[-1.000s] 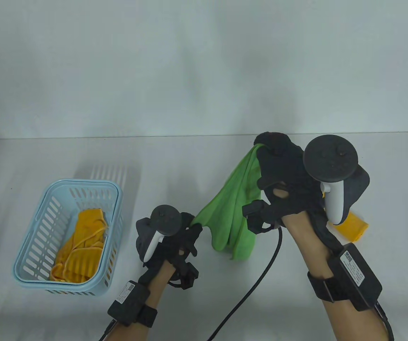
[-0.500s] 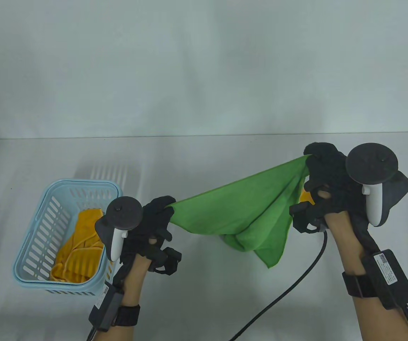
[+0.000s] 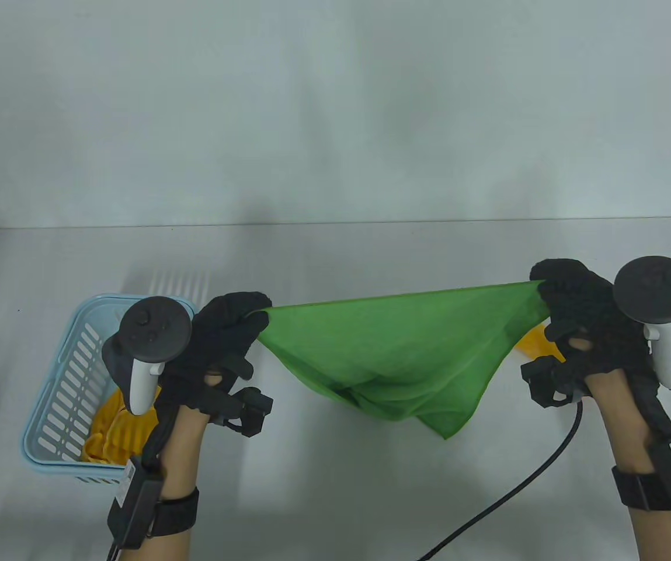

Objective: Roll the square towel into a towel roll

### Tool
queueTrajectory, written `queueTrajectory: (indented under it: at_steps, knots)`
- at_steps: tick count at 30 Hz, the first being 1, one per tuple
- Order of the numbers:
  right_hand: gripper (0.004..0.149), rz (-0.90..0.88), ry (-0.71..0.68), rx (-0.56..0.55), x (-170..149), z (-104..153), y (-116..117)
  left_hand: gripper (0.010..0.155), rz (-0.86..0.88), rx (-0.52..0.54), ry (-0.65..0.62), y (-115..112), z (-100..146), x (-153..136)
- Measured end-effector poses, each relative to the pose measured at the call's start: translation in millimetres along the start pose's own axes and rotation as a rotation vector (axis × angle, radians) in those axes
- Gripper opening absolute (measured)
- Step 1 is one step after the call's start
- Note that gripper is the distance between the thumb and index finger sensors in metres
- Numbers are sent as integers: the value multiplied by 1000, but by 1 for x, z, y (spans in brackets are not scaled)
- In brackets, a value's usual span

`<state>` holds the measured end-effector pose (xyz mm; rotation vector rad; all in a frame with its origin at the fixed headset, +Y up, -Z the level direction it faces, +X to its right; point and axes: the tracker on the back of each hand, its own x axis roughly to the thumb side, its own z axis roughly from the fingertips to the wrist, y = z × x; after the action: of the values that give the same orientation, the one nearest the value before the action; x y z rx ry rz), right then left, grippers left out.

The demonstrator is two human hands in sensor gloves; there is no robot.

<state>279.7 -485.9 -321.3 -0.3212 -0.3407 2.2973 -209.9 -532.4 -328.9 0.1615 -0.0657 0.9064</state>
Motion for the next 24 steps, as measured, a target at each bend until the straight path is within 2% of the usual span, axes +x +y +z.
queueTrajectory:
  at_steps: [8,13,17,20,24]
  knots:
    - [37,-52,-111,-36,22,25,-30,40,22,-16,-66,48,1,39]
    - [37,-102,-190,-69,43,45,-55,41,-4,29,-151,78,12,67]
    - [38,-100,-223,-95,60,45,-69,41,-10,58,-182,94,11,82]
    - [37,-71,-206,-110,67,31,-65,42,-37,69,-149,95,-3,84]
    - [37,38,-98,-105,61,-10,-26,41,-82,11,-8,75,-46,65]
